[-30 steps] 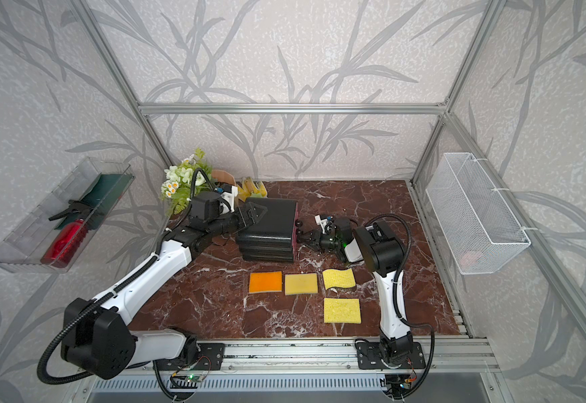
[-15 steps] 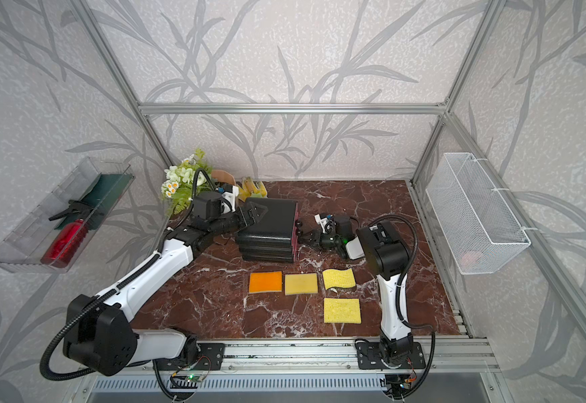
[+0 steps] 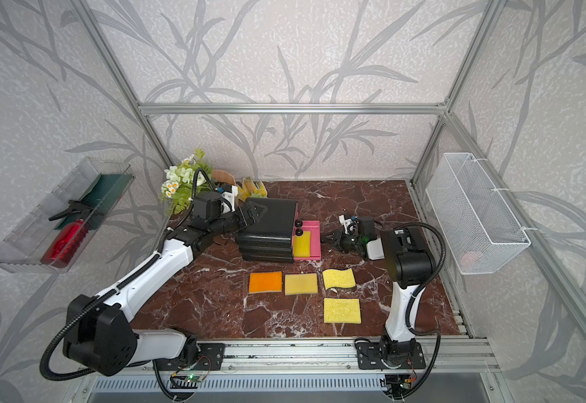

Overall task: Take the sponge out of the drawer
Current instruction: Open the drawer in the storage box.

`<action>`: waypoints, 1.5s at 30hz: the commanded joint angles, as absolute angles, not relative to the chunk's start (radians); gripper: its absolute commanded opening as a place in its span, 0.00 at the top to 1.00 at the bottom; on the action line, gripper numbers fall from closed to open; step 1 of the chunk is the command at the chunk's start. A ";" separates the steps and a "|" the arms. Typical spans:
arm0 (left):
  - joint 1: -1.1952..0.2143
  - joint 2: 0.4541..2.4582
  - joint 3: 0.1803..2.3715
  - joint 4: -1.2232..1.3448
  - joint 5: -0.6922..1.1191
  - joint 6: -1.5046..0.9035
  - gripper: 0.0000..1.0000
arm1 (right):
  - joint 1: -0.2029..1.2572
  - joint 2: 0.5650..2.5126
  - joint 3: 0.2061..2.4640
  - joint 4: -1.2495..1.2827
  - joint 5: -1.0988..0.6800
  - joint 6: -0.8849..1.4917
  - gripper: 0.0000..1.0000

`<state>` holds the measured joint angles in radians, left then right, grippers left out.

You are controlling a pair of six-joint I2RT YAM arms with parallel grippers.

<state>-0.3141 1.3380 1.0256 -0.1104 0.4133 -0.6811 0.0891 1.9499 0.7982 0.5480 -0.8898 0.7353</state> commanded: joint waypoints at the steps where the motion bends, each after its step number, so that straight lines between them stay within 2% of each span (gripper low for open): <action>1: -0.316 1.341 1.031 -0.123 0.401 -0.675 0.05 | 0.065 1.883 0.791 0.384 -0.770 0.671 0.78; 6: -0.316 1.339 1.028 -0.119 0.400 -0.675 0.05 | 0.063 1.845 0.851 0.169 -0.696 0.548 0.78; 14: -0.317 1.327 1.025 -0.129 0.391 -0.667 0.05 | 0.055 1.807 0.879 0.070 -0.599 0.501 0.78; 23: -0.314 1.313 1.018 -0.135 0.387 -0.662 0.05 | 0.017 1.777 0.855 0.103 -0.605 0.522 0.75; 29: -0.314 1.309 1.019 -0.132 0.390 -0.660 0.05 | 0.054 1.645 0.864 -0.007 -0.526 0.447 0.50; 32: -0.314 1.309 1.016 -0.132 0.382 -0.660 0.05 | 0.138 1.597 0.897 -0.128 -0.435 0.368 0.43; 36: -0.315 1.303 1.009 -0.134 0.374 -0.662 0.05 | 0.253 1.574 0.917 -0.228 -0.308 0.317 0.40; 45: -0.314 1.287 1.003 -0.140 0.370 -0.655 0.05 | 0.381 1.653 0.933 -0.240 -0.233 0.331 0.37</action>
